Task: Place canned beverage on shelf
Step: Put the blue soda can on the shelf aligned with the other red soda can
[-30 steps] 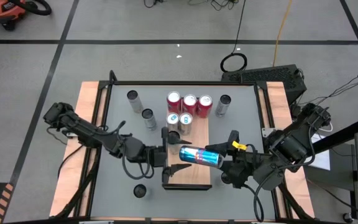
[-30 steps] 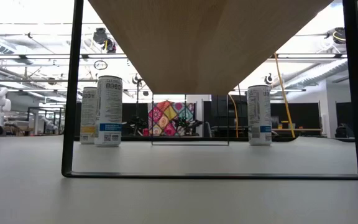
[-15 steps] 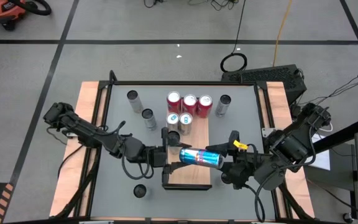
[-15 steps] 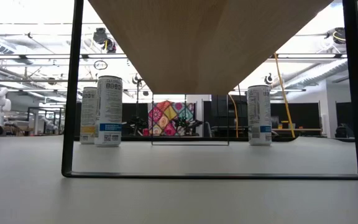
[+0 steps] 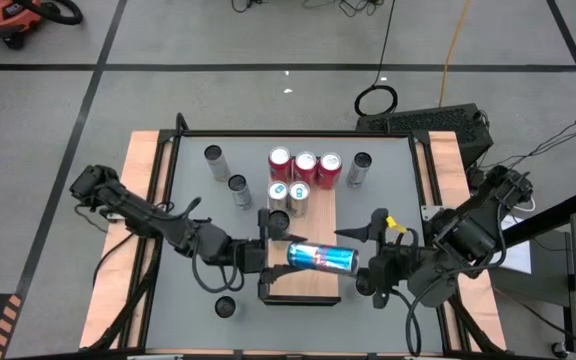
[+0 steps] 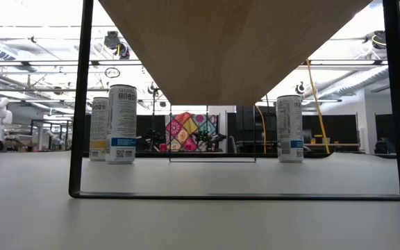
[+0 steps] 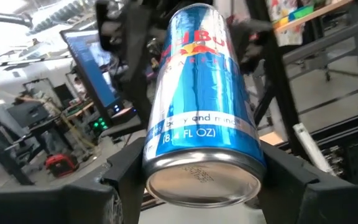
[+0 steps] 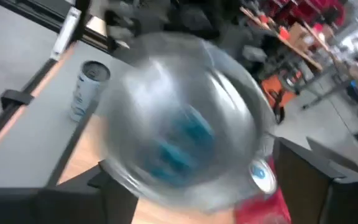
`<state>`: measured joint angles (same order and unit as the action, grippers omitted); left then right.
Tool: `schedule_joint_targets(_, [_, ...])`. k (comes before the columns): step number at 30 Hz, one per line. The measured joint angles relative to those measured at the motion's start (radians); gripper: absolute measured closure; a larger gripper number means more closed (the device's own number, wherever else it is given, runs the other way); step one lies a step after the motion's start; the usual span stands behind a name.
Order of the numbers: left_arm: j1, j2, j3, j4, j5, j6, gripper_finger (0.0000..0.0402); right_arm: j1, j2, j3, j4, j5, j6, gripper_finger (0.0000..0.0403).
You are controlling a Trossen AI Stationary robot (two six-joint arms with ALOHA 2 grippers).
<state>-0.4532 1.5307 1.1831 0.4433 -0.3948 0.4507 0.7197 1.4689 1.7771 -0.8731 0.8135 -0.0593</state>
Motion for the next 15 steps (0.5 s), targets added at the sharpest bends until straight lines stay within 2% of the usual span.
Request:
schedule_joint_targets(6, [-0.029, 0.000, 0.000, 0.058, 0.006, -0.023, 0.0172, 0.000, -0.002, -0.077, 0.065, 0.015, 0.067, 0.0094])
schedule_joint_targets(12, [-0.050, 0.000, 0.000, 0.134, 0.006, -0.027, 0.0172, 0.000, -0.002, -0.191, 0.406, 0.000, -0.095, 0.0100])
schedule_joint_targets(15, [-0.061, 0.000, 0.000, 0.152, 0.047, -0.037, 0.0172, 0.002, -0.002, -0.212, 0.568, -0.005, -0.196, 0.0100])
